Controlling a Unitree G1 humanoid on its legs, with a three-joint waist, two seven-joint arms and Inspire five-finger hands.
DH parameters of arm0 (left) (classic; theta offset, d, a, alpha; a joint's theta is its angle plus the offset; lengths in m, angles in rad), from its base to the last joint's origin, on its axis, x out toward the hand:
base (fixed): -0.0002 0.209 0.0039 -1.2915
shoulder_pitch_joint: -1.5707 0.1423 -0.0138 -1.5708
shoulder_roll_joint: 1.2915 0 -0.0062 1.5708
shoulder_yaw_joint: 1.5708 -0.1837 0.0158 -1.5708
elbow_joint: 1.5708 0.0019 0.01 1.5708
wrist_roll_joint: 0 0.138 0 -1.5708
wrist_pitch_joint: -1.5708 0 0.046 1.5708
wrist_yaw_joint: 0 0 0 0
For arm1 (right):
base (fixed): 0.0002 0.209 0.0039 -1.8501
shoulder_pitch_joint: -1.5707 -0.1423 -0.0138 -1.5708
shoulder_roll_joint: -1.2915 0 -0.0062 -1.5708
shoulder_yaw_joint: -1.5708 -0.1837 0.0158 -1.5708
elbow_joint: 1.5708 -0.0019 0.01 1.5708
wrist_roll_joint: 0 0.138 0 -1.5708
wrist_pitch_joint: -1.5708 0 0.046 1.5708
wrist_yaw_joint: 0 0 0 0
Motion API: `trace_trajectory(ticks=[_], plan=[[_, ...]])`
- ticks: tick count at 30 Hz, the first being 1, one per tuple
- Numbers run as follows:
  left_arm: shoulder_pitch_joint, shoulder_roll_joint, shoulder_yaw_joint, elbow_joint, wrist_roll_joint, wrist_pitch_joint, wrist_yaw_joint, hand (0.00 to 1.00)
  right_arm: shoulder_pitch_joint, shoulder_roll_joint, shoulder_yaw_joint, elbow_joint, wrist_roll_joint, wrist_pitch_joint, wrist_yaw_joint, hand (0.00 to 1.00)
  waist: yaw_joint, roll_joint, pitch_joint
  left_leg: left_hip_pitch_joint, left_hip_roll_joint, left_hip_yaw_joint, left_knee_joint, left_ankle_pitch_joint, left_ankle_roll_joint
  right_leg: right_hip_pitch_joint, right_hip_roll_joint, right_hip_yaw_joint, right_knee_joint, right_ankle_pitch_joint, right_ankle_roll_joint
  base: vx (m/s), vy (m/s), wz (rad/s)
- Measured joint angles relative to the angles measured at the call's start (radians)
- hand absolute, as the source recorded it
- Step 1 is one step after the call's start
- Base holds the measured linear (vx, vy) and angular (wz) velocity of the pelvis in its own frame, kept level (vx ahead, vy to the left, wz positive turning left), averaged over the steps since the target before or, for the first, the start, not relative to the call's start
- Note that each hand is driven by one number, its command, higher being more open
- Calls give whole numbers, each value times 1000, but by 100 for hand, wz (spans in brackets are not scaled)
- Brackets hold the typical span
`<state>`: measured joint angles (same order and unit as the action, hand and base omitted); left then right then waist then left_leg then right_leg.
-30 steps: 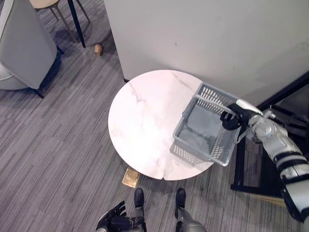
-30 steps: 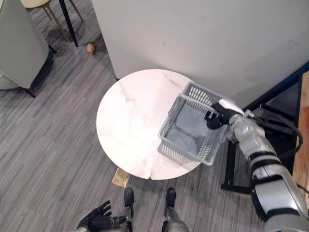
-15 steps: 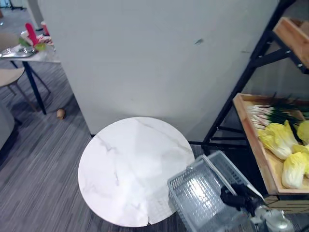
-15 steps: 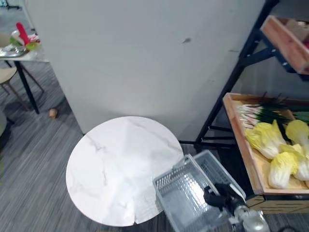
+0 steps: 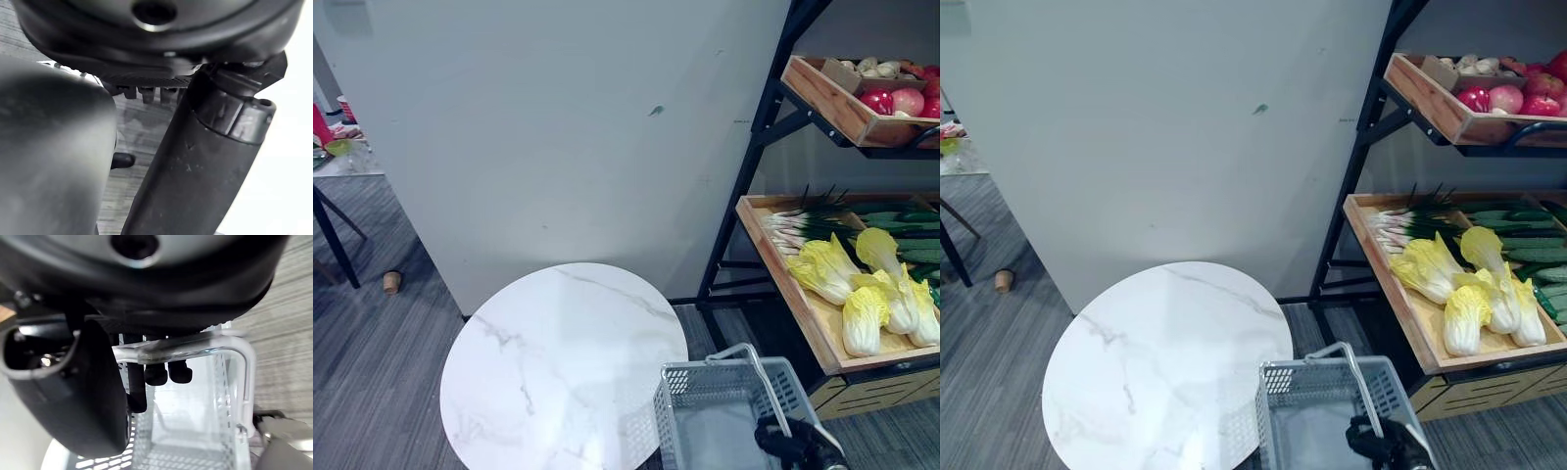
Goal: Pick vegetable in the basket
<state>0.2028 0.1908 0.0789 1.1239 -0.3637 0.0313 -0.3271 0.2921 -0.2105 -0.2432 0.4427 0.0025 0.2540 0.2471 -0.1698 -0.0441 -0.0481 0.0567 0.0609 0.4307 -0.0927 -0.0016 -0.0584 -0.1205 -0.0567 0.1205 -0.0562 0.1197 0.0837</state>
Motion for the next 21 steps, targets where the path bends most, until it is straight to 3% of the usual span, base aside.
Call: trace_trajectory(ticks=[5,8,14,21], plan=[[-13,1,-35,3,0,2,2,100,-43,22,-25,279,45,4,-52,0,1,4,-2,16,5,26,0,-12,-10,3,10,23,-2,-1,-1,4,-4,-17],[-33,0,-34,36,1,4,-1,100,-67,26,-84,467,125,-46,-90,0,1,8,1,44,10,27,-1,-18,-14,35,13,19,-9,-6,-8,-11,-6,-1],[-46,0,-33,42,1,17,-4,100,-63,42,-91,541,232,-73,-98,0,1,10,2,48,12,30,-1,-19,-15,37,16,17,-12,-11,-7,-46,-17,0],[-56,1,-37,61,1,23,-6,100,-84,83,-91,602,245,-104,-92,0,4,9,3,63,13,33,-1,-24,-19,55,16,17,-23,-8,-11,-31,-11,-1]])
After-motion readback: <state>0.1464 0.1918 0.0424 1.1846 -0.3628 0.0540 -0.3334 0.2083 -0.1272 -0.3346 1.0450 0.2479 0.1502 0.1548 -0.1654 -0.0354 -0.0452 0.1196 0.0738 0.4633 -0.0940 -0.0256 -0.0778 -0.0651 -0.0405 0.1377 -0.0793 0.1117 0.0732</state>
